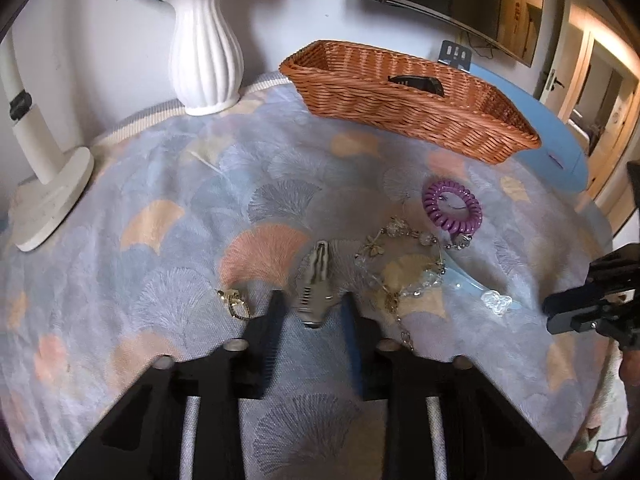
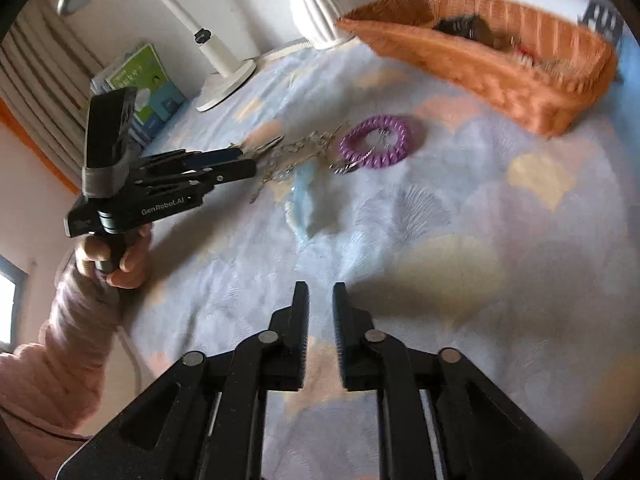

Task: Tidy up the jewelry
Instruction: 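Grasp the silver key charm with the left tool while the right tool grasps a clear plastic piece, then carry both items over the wicker basket and open both tools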

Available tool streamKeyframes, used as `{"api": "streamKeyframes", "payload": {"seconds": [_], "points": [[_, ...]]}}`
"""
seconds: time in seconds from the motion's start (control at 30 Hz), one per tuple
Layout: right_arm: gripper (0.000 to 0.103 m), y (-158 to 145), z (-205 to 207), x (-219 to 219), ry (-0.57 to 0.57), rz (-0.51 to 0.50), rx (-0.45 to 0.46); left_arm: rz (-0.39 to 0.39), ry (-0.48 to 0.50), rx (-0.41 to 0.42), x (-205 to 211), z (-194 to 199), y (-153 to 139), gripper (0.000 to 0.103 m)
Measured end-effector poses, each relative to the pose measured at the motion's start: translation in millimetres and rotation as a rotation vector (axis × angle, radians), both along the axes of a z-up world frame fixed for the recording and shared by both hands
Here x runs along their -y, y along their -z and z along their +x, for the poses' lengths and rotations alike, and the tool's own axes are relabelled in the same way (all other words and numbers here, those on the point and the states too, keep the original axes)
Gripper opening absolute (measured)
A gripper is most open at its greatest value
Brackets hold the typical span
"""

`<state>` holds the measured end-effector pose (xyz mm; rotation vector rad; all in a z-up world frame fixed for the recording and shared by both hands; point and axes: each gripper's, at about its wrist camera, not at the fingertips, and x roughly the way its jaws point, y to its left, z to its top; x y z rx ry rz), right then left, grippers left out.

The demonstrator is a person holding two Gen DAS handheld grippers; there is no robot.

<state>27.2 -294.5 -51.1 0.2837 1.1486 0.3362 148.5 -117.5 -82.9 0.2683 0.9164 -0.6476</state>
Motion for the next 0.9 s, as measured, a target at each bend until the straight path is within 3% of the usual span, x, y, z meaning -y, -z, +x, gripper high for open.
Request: {"api": "streamKeyframes", "payload": {"seconds": [0.07,0.2,0.33,0.4,0.47,0.5,0.73,0.9], "points": [[0.037,-6,3,-9,-0.023,-0.016,0.034,0.003,0.001,0.006,2,-1,0,0.024],[0.037,-6,21,-34,-0.059,-0.158,0.083,-0.001,0.007,0.012,0,-3,-1,0.024],[0.037,5,40,-51,-0.098,-0.222,0.080,0.005,0.010,0.023,0,-6,-1,0.024],[0.031,8,41,-57,-0.103,-0.295,0.088,0.009,0.012,0.029,0,-7,-1,0.024],[0.009,8,38,-63,-0.115,-0.384,0.102,0.010,0.012,0.031,1,-7,-1,0.024],[0.008,8,37,-65,-0.116,-0.411,0.100,0.010,0.011,0.031,1,-7,-1,0.024],[0.008,-5,10,-38,-0.062,-0.466,0.022,-0.009,-0.006,0.029,-3,-6,-4,0.024],[0.008,-31,-9,-9,0.002,-0.372,0.052,-0.068,-0.006,0.015,-9,-9,-10,0.024]]}}
